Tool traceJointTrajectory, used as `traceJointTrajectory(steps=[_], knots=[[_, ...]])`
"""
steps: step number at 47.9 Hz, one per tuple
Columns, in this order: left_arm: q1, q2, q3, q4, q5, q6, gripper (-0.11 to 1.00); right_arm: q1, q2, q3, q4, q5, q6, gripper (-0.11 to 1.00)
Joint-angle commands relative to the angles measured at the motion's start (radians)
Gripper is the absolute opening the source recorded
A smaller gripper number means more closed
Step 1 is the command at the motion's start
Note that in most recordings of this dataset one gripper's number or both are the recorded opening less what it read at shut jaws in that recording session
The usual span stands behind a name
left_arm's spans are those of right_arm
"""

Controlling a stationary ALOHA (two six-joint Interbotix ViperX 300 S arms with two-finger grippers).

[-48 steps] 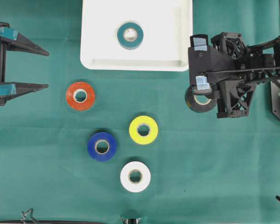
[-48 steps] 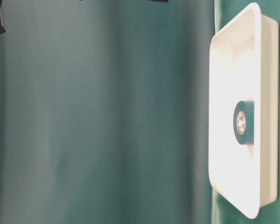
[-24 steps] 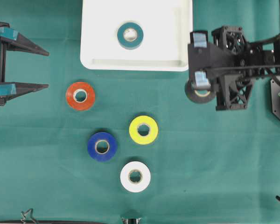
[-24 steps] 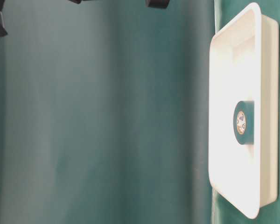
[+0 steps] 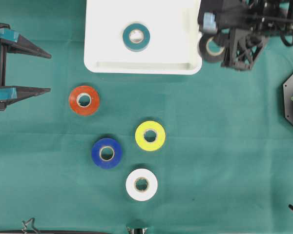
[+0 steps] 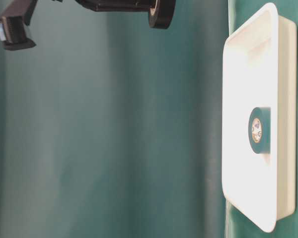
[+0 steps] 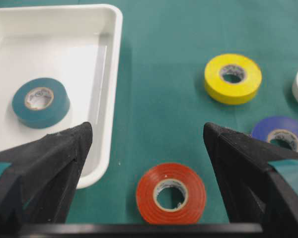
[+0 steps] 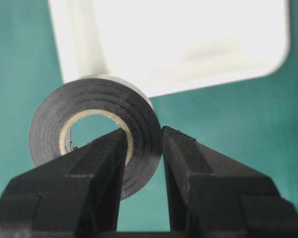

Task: Pick up the tape from a random location and place it into the white case.
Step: 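Lift the black roll and carry it up past the tray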

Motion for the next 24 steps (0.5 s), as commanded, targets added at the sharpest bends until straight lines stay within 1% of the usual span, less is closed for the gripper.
traceJointTrajectory(steps=[1,9,16,24], knots=[[0.000,0.003,-0.009,-0.002,-0.005,-0.002,0.98,-0.051,-0.018,-0.014,-0.018,-0.003,-0.002,0.23],[0.000,0.003,-0.009,-0.002,-0.005,-0.002,0.98,-0.137,-0.017,0.003,-0.046,-0.003,-0.005,0.23],[0.000,0.003,-0.008,0.000,-0.005,-0.002,0.98,-0.190,-0.018,0.021,-0.051,-0.005,-0.008,0.23],[0.002,0.003,-0.009,-0.002,-0.005,-0.002,0.98,-0.201,-0.018,0.032,-0.051,-0.008,-0.009,0.23]])
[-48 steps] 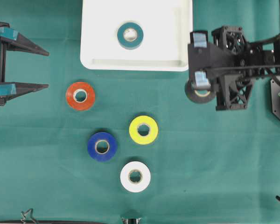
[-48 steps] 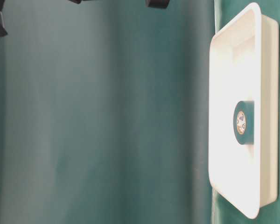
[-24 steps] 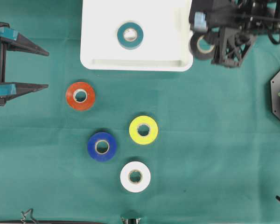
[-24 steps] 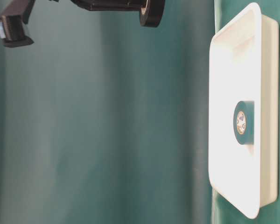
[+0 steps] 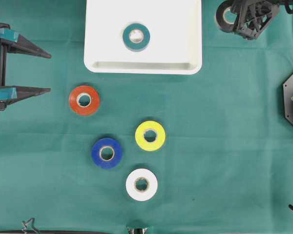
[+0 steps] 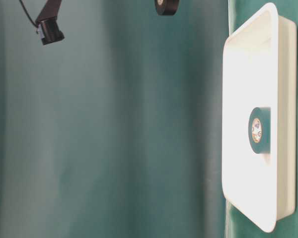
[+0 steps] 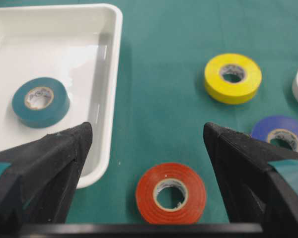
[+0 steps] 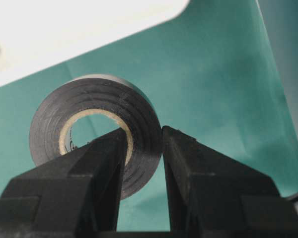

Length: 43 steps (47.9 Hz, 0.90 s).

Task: Pick up the tape from a random location and place it into the white case.
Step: 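Lift the black roll and carry it up past the tray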

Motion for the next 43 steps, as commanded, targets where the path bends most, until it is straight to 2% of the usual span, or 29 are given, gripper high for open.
traceJointTrajectory(steps=[1,27,43], knots=[[0.003,0.003,-0.009,-0.002,-0.006,-0.002,0.98,0.000,-0.017,-0.011,-0.003,-0.005,-0.002,0.23],[0.002,0.003,-0.009,-0.002,-0.005,-0.002,0.98,0.000,-0.017,-0.012,-0.003,-0.017,0.000,0.23],[0.002,0.003,-0.009,-0.002,-0.005,-0.002,0.98,0.000,0.044,-0.064,-0.002,-0.121,0.000,0.23]])
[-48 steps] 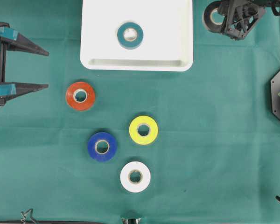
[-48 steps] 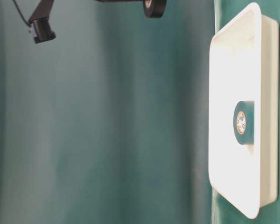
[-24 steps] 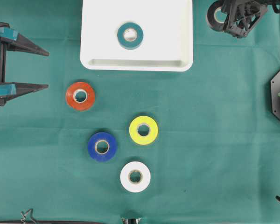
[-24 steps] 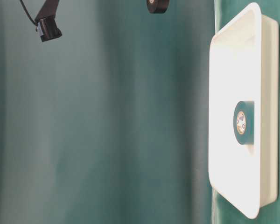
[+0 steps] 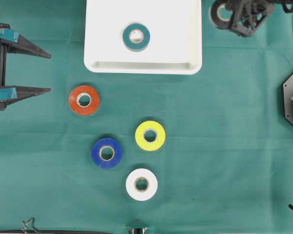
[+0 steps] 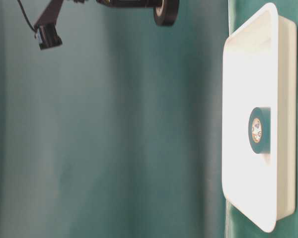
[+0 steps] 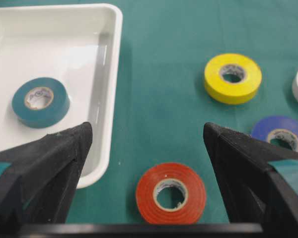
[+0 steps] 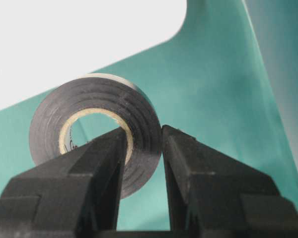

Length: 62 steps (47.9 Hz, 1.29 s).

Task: Pick up the tape from a random location and place it into the white case.
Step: 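Lift the black roll and carry it up past the tray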

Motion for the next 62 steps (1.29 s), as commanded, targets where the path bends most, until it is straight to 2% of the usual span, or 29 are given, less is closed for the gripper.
traceJointTrajectory(steps=[1,28,62], knots=[[0.002,0.003,-0.009,-0.002,-0.005,-0.002,0.98,0.000,0.025,-0.060,-0.003,-0.026,0.000,0.23],[0.000,0.003,-0.009,-0.002,-0.005,-0.002,0.98,0.000,0.259,-0.291,0.000,-0.064,-0.044,0.23],[0.000,0.003,-0.009,-0.002,-0.005,-0.002,0.98,0.000,0.282,-0.304,0.000,-0.072,-0.051,0.23]])
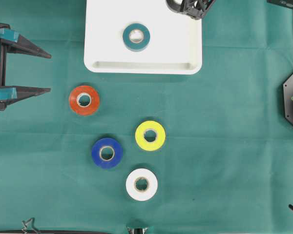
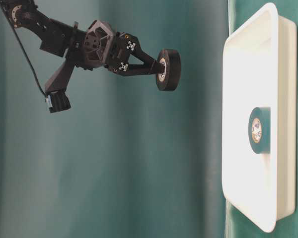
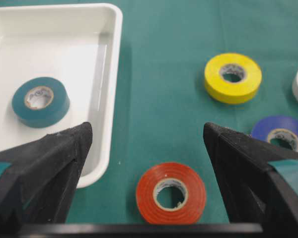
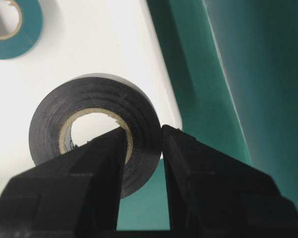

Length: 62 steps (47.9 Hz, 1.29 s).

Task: Pick up the tape from a random location and place it into the white case.
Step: 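Lift the black roll and carry it up past the tray, then lower the black roll into the tray beside the teal roll and release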

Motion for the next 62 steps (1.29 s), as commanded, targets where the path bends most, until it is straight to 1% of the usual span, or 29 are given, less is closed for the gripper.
traceJointTrajectory(steps=[1,26,36,48,62], knots=[[0.000,0.003,-0.011,-0.002,-0.005,-0.002,0.98,0.000,-0.012,-0.028,0.000,-0.009,-0.002,0.23],[0.002,0.003,-0.009,-0.002,-0.005,-0.002,0.98,0.000,-0.012,-0.026,0.000,-0.012,-0.002,0.23],[0.000,0.005,-0.009,-0.002,-0.005,-0.002,0.98,0.000,-0.012,-0.009,0.000,-0.034,0.000,0.23],[0.000,0.003,-0.009,-0.002,-0.005,-0.002,0.98,0.000,0.009,0.052,0.002,-0.129,0.006,0.23],[0.000,0.003,-0.009,-0.002,-0.005,-0.002,0.98,0.000,0.100,0.117,0.005,-0.253,0.015,0.23]])
